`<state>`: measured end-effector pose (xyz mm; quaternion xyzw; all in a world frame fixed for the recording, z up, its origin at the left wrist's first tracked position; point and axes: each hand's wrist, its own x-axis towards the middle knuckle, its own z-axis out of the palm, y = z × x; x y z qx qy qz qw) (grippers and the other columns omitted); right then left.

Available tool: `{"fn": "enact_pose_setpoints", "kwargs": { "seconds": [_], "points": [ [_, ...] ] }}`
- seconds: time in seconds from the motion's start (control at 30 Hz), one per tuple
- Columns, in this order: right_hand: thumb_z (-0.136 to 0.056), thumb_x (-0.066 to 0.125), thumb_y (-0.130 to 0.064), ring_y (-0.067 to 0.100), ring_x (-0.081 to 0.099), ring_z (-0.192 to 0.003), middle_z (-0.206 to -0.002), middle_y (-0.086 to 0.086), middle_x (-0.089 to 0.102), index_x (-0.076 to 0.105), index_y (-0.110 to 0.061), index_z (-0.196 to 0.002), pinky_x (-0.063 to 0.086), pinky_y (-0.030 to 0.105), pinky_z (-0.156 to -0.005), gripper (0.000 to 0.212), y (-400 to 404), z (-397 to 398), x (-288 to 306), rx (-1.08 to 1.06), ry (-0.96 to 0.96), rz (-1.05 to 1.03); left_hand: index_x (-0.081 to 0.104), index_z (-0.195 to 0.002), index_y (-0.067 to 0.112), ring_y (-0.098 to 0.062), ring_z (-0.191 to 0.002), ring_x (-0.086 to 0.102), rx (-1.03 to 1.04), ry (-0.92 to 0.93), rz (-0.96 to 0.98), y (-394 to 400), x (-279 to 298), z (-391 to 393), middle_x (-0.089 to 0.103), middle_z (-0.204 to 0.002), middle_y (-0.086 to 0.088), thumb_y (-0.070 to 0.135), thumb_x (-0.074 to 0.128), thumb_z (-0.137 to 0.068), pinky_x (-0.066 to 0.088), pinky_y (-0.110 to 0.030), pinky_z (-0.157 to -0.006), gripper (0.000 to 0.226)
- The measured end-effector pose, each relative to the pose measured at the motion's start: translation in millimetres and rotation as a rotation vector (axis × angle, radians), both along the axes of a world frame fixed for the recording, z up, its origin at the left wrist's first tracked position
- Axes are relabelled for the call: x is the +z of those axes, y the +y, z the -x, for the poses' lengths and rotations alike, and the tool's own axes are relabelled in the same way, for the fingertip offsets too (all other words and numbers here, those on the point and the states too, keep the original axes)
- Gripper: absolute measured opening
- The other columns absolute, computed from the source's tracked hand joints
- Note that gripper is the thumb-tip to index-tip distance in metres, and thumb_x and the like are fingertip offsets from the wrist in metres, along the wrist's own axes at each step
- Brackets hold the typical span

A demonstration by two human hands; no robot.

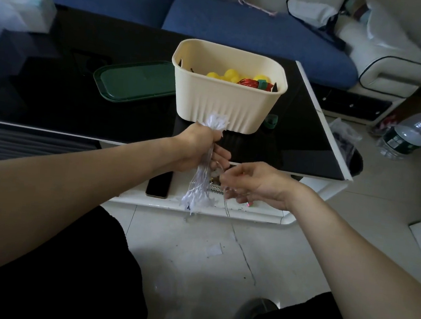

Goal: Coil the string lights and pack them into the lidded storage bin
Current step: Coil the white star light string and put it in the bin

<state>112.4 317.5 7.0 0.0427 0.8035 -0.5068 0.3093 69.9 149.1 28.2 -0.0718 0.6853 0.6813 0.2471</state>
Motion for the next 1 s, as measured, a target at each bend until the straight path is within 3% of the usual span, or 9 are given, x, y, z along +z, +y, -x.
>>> {"fn": "enact_pose_setpoints", "kwargs": {
  "seconds": [0.1,0.23,0.4,0.57,0.83,1.0],
  "points": [
    [-0.080,0.082,-0.028,0.025,0.074,-0.100,-0.103,0.010,0.077,0.061,-0.020,-0.110,0.053,0.042,-0.100,0.038,1.0,-1.6,-1.6,0.079,-0.070,-0.036,0.037,-0.128,-0.004,-0.022,-0.042,0.060,0.079,0.004,-0.060,-2.0,2.7,2.5,0.061,-0.070,-0.019,0.014,0.033,-0.107,0.041,-0.025,-0.043,0.028],
    [-0.091,0.072,-0.028,0.032,0.073,-0.102,-0.102,0.016,0.076,0.065,-0.011,-0.110,0.049,0.047,-0.103,0.026,-1.2,0.0,-0.6,0.036,-0.099,0.009,0.038,-0.128,-0.005,-0.021,-0.043,0.062,0.127,0.017,-0.112,-4.5,2.5,5.8,0.061,-0.070,-0.018,0.014,0.034,-0.107,0.043,-0.026,-0.044,0.029],
    [-0.094,0.069,-0.017,0.021,0.070,-0.076,-0.078,0.009,0.073,0.073,-0.004,-0.096,0.055,0.042,-0.088,0.014,-3.4,3.6,0.9,-0.065,0.014,0.062,0.044,-0.120,-0.004,-0.021,-0.049,0.063,0.160,0.015,-0.119,-5.4,2.2,6.0,0.062,-0.074,-0.018,0.014,0.037,-0.106,0.046,-0.025,-0.043,0.024],
    [-0.093,0.069,-0.015,0.020,0.071,-0.072,-0.080,0.009,0.074,0.074,-0.005,-0.093,0.057,0.033,-0.073,0.011,-1.4,6.1,3.3,-0.255,0.132,0.229,0.048,-0.104,-0.002,-0.024,-0.059,0.059,0.198,-0.019,-0.112,-6.6,-1.1,9.2,0.058,-0.078,-0.016,0.016,0.041,-0.105,0.052,-0.026,-0.044,0.019],
    [-0.084,0.077,-0.012,0.014,0.069,-0.065,-0.077,0.005,0.076,0.077,-0.006,-0.098,0.056,0.023,-0.057,0.015,-9.3,6.6,6.7,-0.491,0.271,0.353,0.056,-0.094,-0.003,-0.021,-0.056,0.059,-0.160,-0.018,-0.071,0.4,-1.5,-2.0,0.058,-0.072,-0.012,0.018,0.033,-0.107,0.055,-0.030,-0.054,0.033],
    [-0.080,0.081,-0.008,0.011,0.071,-0.062,-0.073,0.004,0.075,0.076,-0.004,-0.096,0.054,0.019,-0.056,0.018,-16.1,4.8,8.8,-0.607,0.316,0.379,0.056,-0.088,0.001,-0.021,-0.056,0.057,-0.240,0.039,-0.050,5.1,-3.5,-7.0,0.059,-0.072,-0.009,0.018,0.031,-0.107,0.048,-0.031,-0.055,0.035]
  ]
}}
